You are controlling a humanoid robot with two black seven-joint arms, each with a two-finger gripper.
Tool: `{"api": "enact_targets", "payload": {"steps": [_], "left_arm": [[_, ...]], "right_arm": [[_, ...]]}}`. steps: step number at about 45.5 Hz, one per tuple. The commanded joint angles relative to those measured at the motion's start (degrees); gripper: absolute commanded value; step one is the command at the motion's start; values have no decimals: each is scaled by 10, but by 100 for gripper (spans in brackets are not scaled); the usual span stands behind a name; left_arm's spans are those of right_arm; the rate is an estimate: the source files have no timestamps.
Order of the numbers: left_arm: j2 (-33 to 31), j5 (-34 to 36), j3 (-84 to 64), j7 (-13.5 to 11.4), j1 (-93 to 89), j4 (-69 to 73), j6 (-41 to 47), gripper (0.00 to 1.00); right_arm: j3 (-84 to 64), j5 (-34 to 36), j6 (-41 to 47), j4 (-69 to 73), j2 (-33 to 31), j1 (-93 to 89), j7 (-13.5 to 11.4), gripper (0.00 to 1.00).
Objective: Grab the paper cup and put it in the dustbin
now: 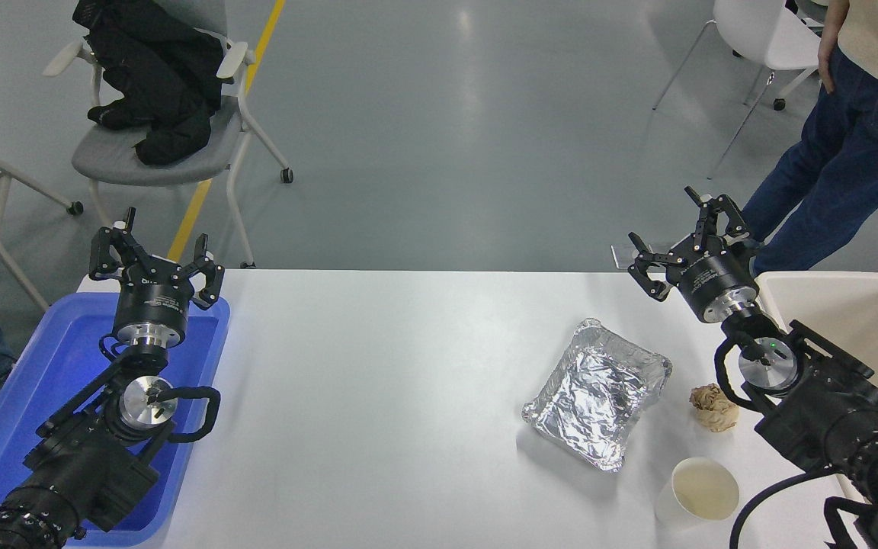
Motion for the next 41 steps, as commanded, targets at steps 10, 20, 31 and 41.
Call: {"api": "enact_targets", "payload": {"steps": [10, 20, 31, 41], "left_arm": [[1, -1, 3, -2, 0, 0, 0, 99], [3, -1, 5, -2, 0, 0, 0, 99], [3, -2, 5, -2, 0, 0, 0, 99], [3, -2, 5, -2, 0, 0, 0, 99]], "right_arm": [[-12, -8, 2, 0, 2, 0, 0, 100], [-89, -44, 1, 21, 15, 21, 1, 100], [-196, -102, 0, 70, -47, 73, 0, 100], [-277, -188, 0, 183, -173, 143, -3, 100]]}}
